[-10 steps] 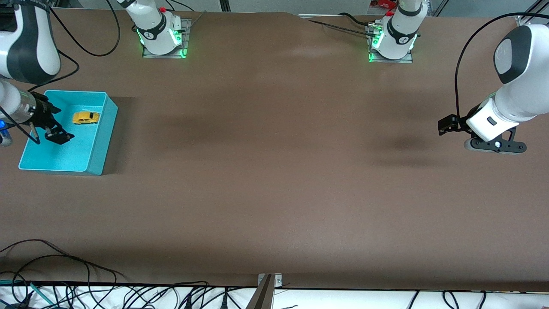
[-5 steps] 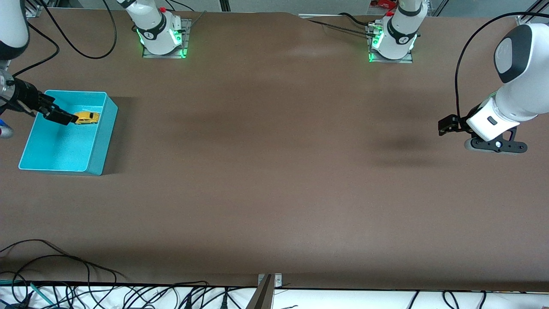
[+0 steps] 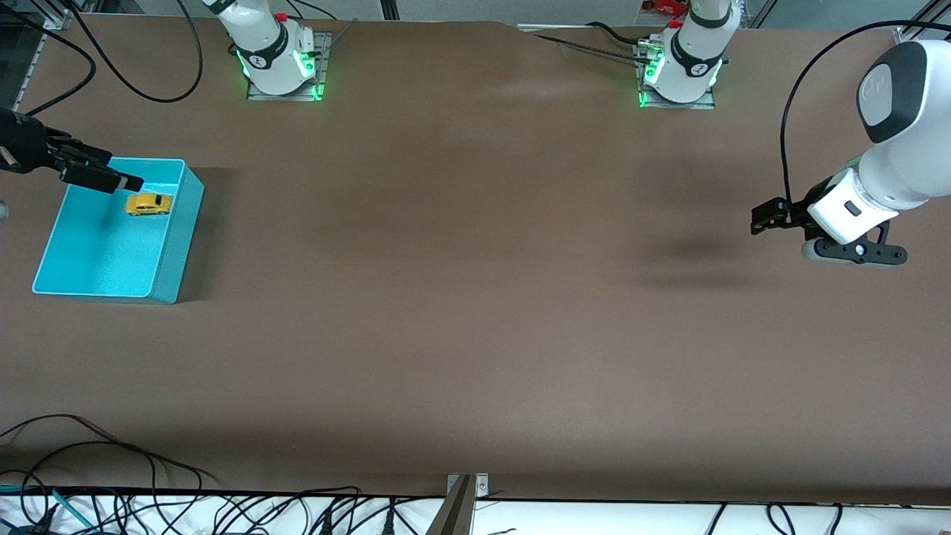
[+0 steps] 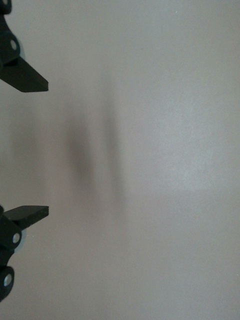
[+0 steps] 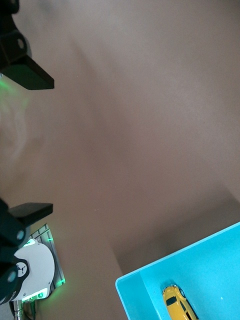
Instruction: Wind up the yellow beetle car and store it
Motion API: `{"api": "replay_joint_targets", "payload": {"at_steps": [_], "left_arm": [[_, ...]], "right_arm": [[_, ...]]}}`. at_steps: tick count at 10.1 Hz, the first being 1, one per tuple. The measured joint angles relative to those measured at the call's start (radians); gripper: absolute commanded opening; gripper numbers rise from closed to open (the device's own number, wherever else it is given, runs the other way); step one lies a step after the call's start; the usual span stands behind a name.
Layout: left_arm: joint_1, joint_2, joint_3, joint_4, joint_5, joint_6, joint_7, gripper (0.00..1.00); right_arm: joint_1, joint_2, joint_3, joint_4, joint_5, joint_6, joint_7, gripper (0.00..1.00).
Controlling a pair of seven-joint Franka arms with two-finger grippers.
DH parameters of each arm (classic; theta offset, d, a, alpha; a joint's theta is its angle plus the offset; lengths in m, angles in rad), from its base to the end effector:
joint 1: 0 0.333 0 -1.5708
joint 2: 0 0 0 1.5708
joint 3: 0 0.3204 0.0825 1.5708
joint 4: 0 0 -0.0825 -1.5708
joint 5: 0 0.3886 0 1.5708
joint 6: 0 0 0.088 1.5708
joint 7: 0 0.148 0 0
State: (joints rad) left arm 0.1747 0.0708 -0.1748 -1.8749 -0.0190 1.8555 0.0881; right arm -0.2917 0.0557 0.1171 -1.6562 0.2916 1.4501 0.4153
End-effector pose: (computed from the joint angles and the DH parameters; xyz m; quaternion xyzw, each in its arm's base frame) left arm 0.5710 -0.0009 0.4266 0.9980 -0.0410 -0.0439 0.0171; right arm 0.5435 -0.0512 0.5167 -0.9378 0.2861 0.1458 0.1319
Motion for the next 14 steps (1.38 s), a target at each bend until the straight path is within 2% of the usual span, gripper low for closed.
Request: {"api": "replay_joint_targets", "payload": {"at_steps": [2,6,9,14], "left_arm": [[0.0,0.0,0.0,-0.001,0.0,0.0,0.0,1.0],[0.0,0.001,0.0,-0.005,0.0,0.0,0.0,1.0],[0.0,0.002,0.0,-0.005,0.0,0.0,0.001,1.0],[0.0,0.002,0.001,-0.005,0.0,0.0,0.001,1.0]], "right_arm": [[0.014,0.001,0.014,0.023,-0.117,0.0,-0.055,1.0],[0.036,-0.011,0.028,0.083,-0.204,0.042,-0.181,1.0],[0.037,-0.036,0.034,0.086,-0.219,0.076,-0.212,1.0],[0.059,-0.03,0.032,0.067,-0.221,0.081,-0.408,1.0]]}}
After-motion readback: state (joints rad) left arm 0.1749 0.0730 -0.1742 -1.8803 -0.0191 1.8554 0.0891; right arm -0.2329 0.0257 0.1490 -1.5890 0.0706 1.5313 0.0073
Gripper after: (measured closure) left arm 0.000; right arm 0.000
